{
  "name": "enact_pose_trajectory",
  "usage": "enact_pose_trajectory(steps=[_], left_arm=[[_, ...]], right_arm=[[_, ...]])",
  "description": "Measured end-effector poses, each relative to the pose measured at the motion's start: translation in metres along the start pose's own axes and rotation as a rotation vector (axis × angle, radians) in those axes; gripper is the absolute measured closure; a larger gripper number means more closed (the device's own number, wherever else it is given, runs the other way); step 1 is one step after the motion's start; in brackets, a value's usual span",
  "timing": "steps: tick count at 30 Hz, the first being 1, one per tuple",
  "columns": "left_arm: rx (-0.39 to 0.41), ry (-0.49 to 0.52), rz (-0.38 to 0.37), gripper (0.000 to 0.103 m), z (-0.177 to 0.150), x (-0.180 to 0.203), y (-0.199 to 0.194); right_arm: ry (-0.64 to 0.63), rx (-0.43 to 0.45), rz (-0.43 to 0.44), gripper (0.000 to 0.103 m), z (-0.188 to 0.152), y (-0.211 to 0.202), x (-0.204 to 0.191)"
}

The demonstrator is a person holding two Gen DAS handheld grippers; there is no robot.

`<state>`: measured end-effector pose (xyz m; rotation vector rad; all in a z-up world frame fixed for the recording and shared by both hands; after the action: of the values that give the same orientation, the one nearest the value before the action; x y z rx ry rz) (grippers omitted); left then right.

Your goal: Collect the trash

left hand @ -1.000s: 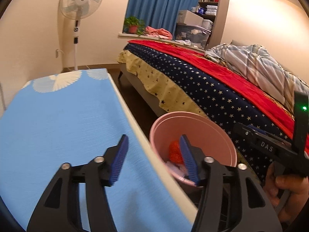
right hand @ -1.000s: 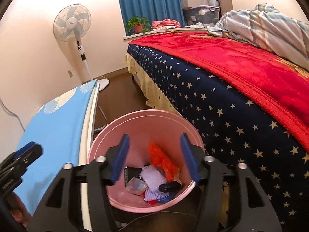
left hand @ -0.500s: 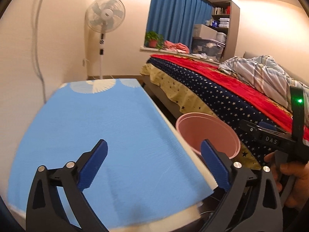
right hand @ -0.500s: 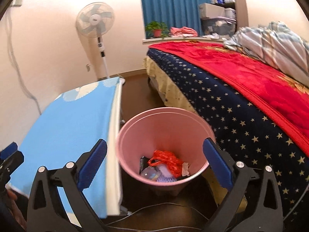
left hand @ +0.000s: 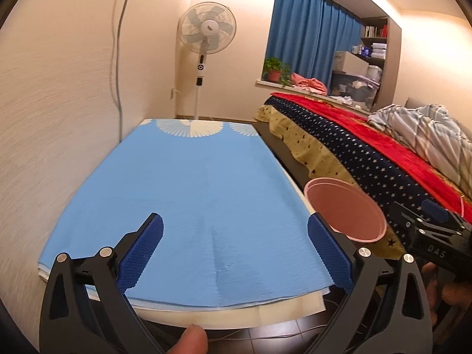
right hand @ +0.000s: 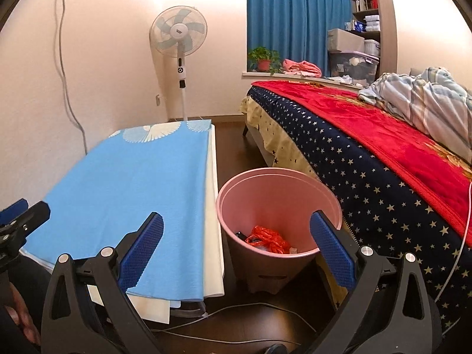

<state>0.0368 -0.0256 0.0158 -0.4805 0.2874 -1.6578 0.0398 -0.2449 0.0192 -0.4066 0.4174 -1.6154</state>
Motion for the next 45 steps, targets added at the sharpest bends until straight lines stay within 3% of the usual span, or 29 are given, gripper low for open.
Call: enact_pose_trajectory(steps=[6,18,45], left_arm=[[-0.040,0.017,0.040,0.008,-0.008,-0.004,0.016],[-0.046,0.015,0.078,0.008,-0.010,-0.008,0.020],[-0.041,0.009,0.105,0.008,-0.009,-0.013,0.016]], right_arm=[[-0.011,-0.030,-0.007,0.005,-0.005,0.012,-0.007],[0.027,-0.069,0.031,0.005,-0.012,0.024,-0.008],[-0.003,-0.045,0.023,0.005,-0.009,0.021,-0.020]])
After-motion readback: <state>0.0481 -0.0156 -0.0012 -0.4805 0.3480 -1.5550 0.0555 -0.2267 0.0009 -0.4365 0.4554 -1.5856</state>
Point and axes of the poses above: each gripper's, at about its wrist camera, not at the fingertips, and y roughly the way its jaws point, x to its right, z to its top, the point moved 7 cm from there along y, roughly the way its jaws point, and after that the axes turned 3 degrees about -z, right-handed, at the moved point
